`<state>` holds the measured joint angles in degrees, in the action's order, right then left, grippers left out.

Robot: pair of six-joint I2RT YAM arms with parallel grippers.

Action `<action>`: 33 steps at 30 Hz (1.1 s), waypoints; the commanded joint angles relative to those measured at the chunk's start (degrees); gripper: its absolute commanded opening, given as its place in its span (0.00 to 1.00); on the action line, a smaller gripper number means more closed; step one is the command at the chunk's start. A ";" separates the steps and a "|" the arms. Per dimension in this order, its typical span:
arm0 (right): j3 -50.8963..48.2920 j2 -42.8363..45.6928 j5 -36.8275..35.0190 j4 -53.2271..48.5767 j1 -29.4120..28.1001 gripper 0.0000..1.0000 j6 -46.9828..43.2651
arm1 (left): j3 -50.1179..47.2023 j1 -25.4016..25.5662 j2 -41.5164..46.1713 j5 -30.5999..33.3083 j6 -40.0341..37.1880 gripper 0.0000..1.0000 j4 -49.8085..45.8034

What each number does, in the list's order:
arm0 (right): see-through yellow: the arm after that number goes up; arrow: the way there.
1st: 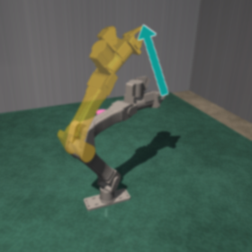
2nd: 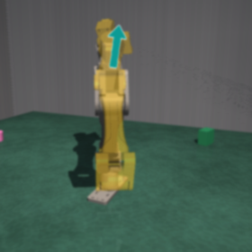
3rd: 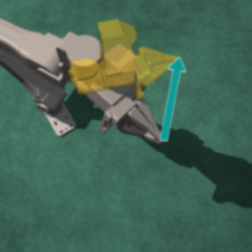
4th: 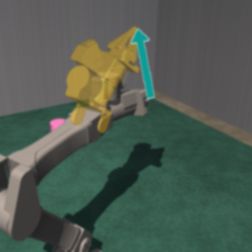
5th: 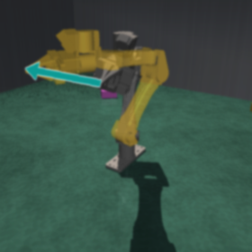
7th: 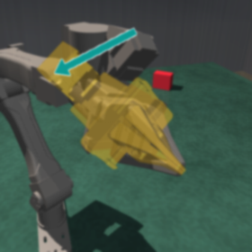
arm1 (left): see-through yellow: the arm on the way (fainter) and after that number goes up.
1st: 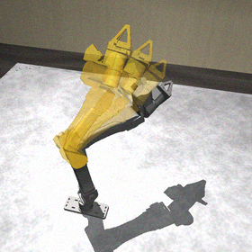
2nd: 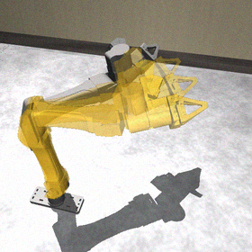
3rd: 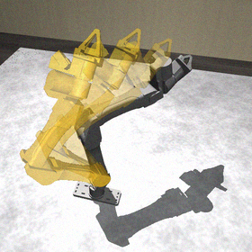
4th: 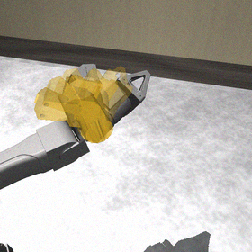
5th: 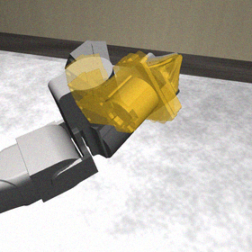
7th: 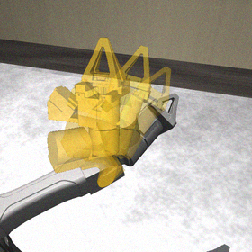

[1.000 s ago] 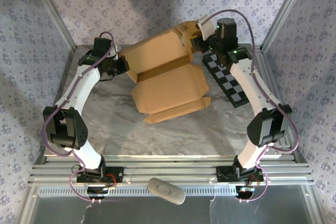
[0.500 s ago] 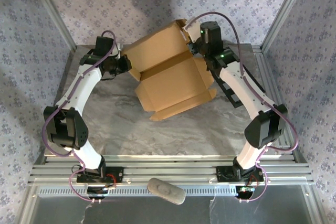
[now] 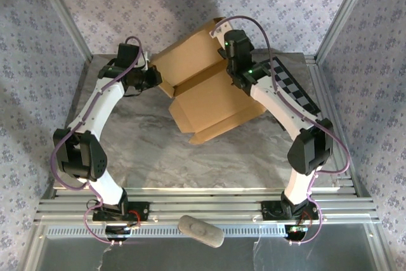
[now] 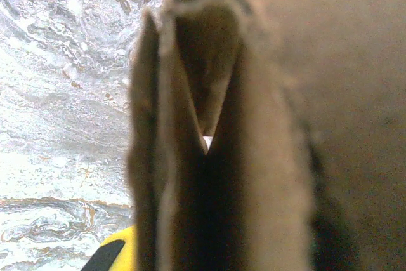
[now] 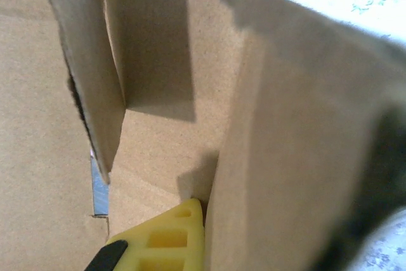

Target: Fold the paper box

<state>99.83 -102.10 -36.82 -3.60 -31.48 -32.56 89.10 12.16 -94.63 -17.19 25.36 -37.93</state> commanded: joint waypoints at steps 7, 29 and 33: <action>-0.42 -1.87 -15.75 15.12 -1.52 0.00 -7.40 | 0.99 -0.04 2.06 0.32 0.03 0.00 -3.19; -14.94 34.57 53.58 -6.95 15.66 0.84 36.58 | -0.24 -0.12 2.68 0.07 -7.74 0.00 -3.16; -15.70 35.13 57.24 -6.81 23.22 0.80 39.16 | -0.07 -0.34 2.96 -1.56 -11.11 0.00 -3.33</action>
<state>85.89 -64.90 12.64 -10.87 -10.31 1.15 89.08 12.12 -93.86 -15.92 18.00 -40.97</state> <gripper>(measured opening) 0.804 0.091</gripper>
